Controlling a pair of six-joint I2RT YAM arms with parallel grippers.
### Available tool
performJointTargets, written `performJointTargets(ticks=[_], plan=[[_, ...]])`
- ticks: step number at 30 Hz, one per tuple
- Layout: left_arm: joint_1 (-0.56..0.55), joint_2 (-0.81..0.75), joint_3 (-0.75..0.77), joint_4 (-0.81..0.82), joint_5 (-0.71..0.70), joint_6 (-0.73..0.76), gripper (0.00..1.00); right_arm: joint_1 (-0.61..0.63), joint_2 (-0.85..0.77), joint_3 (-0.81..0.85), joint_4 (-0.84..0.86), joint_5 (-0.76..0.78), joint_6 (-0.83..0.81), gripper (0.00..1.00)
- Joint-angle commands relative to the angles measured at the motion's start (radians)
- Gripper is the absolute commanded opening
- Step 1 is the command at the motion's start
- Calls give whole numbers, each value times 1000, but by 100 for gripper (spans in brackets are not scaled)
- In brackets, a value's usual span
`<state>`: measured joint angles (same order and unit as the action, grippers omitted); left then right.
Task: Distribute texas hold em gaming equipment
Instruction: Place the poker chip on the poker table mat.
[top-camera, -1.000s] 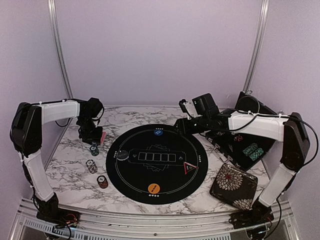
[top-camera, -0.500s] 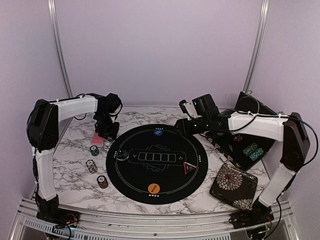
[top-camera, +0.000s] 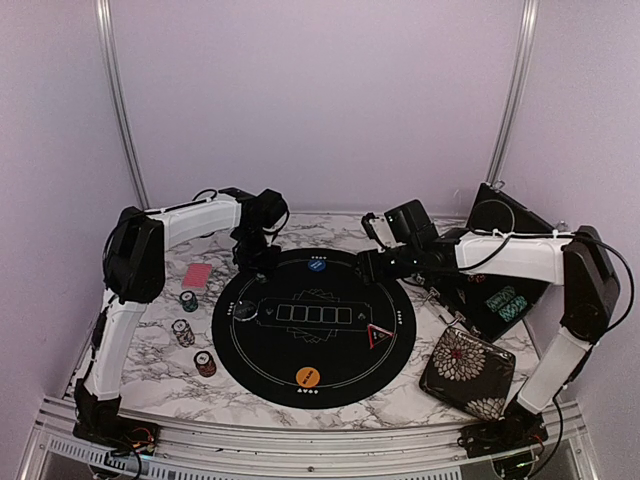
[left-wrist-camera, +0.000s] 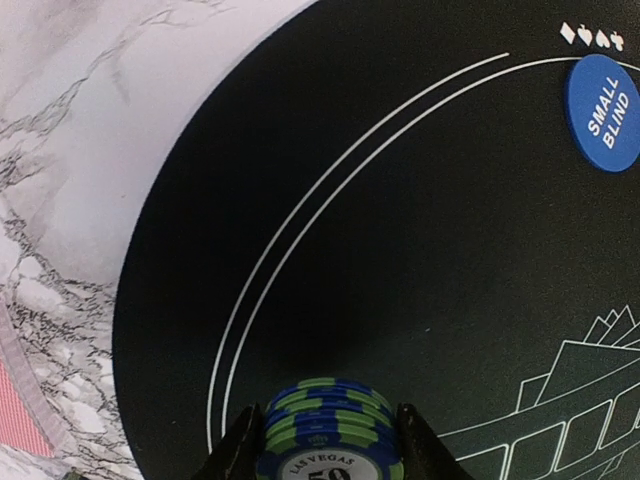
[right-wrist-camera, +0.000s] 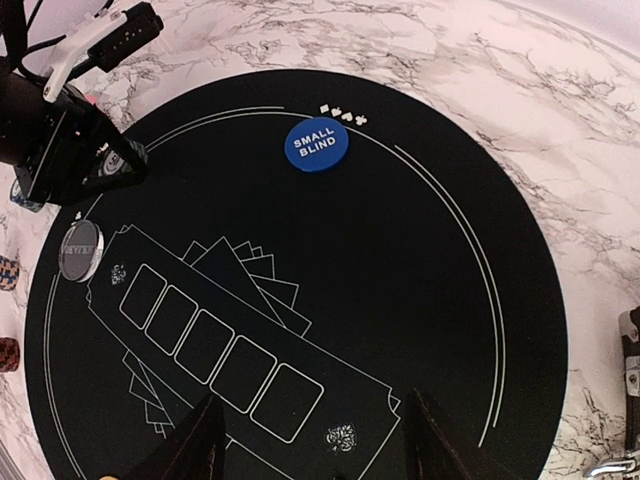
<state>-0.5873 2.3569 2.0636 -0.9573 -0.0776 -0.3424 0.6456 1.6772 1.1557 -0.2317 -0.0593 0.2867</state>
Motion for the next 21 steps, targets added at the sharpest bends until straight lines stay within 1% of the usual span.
performJointTargets(ticks=[1,8,14,21], plan=[[-17,68,107,-74,16,-18,33,-11,-41,-9,24,19,2,59],[-39,151,202,-85,5,-35,34,-12,-57,-36,27,21,9,59],[-50,183,225,-88,-12,-40,35,-11,-64,-49,28,24,10,59],[-54,200,227,-88,-23,-35,41,-11,-67,-54,26,26,13,59]])
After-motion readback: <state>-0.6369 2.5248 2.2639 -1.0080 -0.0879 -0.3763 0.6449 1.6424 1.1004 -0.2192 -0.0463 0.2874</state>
